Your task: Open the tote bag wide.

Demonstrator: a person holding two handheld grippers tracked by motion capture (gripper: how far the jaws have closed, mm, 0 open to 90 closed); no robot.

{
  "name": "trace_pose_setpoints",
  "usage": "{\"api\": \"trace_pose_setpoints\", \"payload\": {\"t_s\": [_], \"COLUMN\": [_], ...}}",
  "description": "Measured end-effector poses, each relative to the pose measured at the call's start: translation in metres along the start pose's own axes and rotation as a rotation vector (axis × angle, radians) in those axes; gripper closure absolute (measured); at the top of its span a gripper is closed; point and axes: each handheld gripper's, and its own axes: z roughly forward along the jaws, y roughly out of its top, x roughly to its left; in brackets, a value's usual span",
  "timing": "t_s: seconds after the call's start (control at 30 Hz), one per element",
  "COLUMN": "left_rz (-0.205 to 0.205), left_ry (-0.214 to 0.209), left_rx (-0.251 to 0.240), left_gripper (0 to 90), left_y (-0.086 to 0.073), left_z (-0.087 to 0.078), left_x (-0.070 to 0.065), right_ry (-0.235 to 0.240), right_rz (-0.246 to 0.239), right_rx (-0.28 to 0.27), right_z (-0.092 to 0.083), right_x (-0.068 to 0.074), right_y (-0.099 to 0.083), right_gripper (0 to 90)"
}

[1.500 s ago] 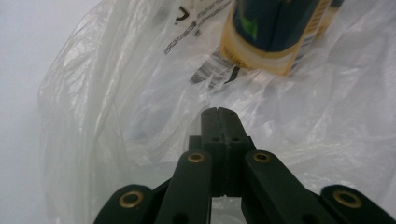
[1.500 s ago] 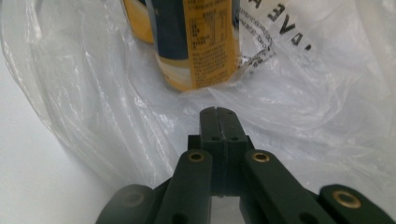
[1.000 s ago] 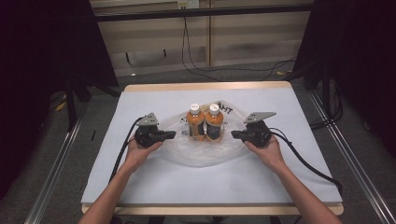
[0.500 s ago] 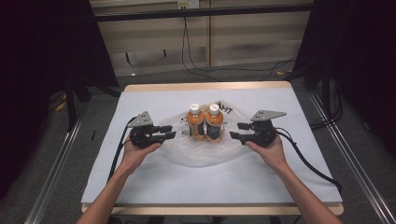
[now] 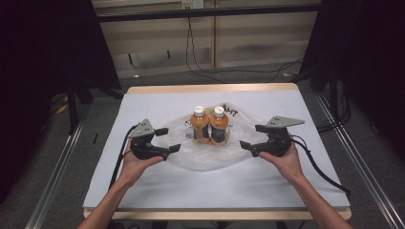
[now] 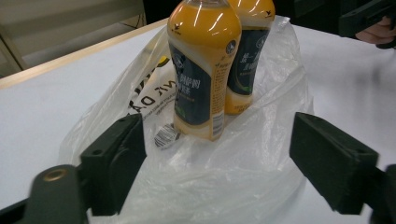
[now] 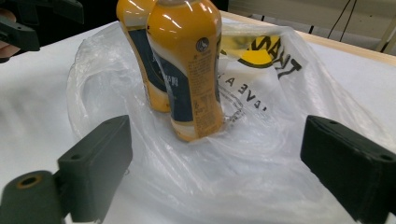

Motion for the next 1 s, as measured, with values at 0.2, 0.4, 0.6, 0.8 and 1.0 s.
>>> {"api": "trace_pose_setpoints", "payload": {"t_s": [0.2, 0.4, 0.6, 0.8, 1.0], "left_rz": [-0.011, -0.041, -0.072, -0.097, -0.105], "left_ry": [0.029, 0.087, 0.118, 0.14, 0.178], "left_rx": [0.017, 0.049, 0.026, 0.021, 0.016], "left_gripper": [9.0, 5.0, 3.4, 3.0, 2.5], "left_y": [-0.012, -0.025, -0.036, -0.043, -0.059], "left_z": [-0.012, -0.024, -0.045, -0.058, -0.074], "left_x": [-0.003, -0.005, -0.014, -0.024, -0.041], "right_ry": [-0.045, -0.118, -0.143, -0.165, -0.216], "right_rz": [-0.001, -0.018, 0.022, 0.051, 0.105], "right_rx": [-0.015, -0.034, -0.062, -0.07, -0.06], "right_z": [-0.022, -0.041, -0.068, -0.088, -0.107], "right_x": [0.001, 0.006, 0.01, 0.012, 0.018], "right_y": [-0.008, -0.023, -0.038, -0.05, -0.073], "right_gripper": [14.1, 13.5, 11.4, 10.8, 8.0]}}
